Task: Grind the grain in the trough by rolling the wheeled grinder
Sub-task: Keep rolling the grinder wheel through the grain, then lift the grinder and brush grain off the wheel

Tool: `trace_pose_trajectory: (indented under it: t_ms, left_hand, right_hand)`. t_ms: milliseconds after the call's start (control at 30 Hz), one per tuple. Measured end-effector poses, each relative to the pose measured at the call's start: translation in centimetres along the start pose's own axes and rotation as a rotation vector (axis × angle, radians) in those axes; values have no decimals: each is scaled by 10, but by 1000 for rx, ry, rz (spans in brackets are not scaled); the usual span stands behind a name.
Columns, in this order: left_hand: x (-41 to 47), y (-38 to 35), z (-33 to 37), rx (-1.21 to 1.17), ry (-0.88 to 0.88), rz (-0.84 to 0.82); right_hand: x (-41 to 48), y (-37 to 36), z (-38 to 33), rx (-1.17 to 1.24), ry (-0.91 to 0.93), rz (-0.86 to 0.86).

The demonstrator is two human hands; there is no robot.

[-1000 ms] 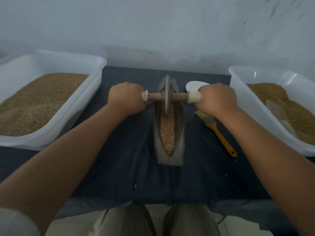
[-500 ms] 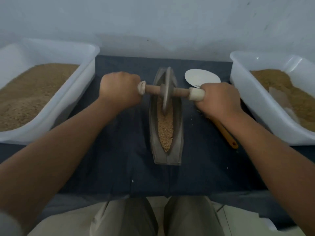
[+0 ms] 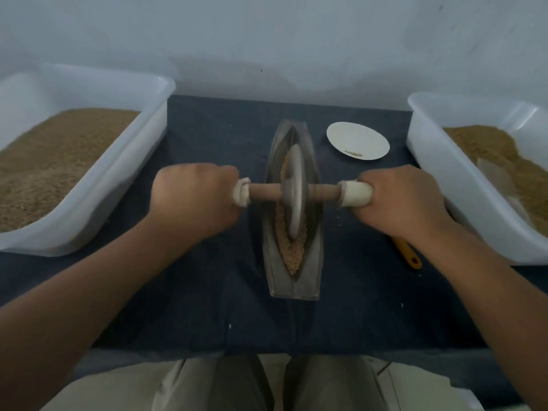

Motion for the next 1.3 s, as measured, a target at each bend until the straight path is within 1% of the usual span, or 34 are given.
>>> trace_pose_trajectory:
  t_ms: [67, 133, 233, 300, 367, 467, 533, 600, 667, 733, 833, 900, 967, 1000, 1033, 1067, 1133, 1167, 1200, 1233, 1267, 1300]
  left_hand:
    - [38, -16, 1, 53, 36, -69]
    - [76, -25, -1, 53, 68, -126]
    - [92, -27, -1, 2, 69, -184]
    - [76, -22, 1, 24, 52, -157]
    - [44, -10, 5, 36, 9, -86]
    - [-1, 19, 10, 6, -101, 69]
    - [-11, 26, 10, -25, -130, 95]
    - [0, 15, 9, 15, -97, 21]
    - [28, -5, 6, 67, -20, -87]
    - [57, -20, 3, 59, 41, -161]
    - [74, -29, -2, 20, 80, -229]
    - [62, -28, -4, 3, 94, -226]
    - [41, -25, -3, -12, 118, -168]
    - [32, -24, -3, -26, 131, -142]
    - [25, -23, -3, -41, 139, -122]
    - [20, -22, -3, -51, 145, -107]
    - [13, -22, -4, -75, 179, -101]
    - [11, -23, -5, -96, 212, -110]
    - [8, -25, -6, -129, 253, -122]
    - [5, -27, -8, -173, 297, -132]
    - [4, -30, -9, -223, 337, -143]
    - [3, -32, -11, -275, 373, -151]
  right_hand:
    - [28, -18, 11, -42, -81, -25]
    - [53, -27, 17, -33, -150, -12]
    - [65, -20, 15, -2, -158, 67]
    - [52, -15, 12, -17, -157, 25]
    - [24, -15, 11, -35, -145, -26]
    - [-23, -7, 6, -31, -91, 31]
    - [-33, -8, 6, -14, -67, 13]
    - [-24, -13, 9, 1, -88, -7]
    - [2, -20, 10, -18, -127, -21]
    - [30, -22, 13, -47, -174, -40]
    - [57, -22, 15, -61, -198, -168]
    - [59, -19, 12, -59, -135, -242]
    - [53, -11, 10, 59, -2, -238]
    - [47, -3, 10, 173, 53, -232]
    - [40, 7, 12, 334, 70, -217]
    - [33, 17, 15, 490, 55, -163]
    - [16, 33, 34, 771, -72, 86]
    - [5, 35, 48, 811, -174, 235]
    - [-9, 33, 59, 750, -276, 319]
    - [-22, 27, 65, 630, -346, 316]
    - [-34, 17, 67, 483, -373, 229]
    - [-45, 1, 67, 355, -346, 91]
Point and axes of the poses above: each hand's wrist, its own x-axis towards the middle knuckle, its own y-axis out of the back of the hand, z = x × y, the point moved 6 cm from there along x, towards the middle knuckle
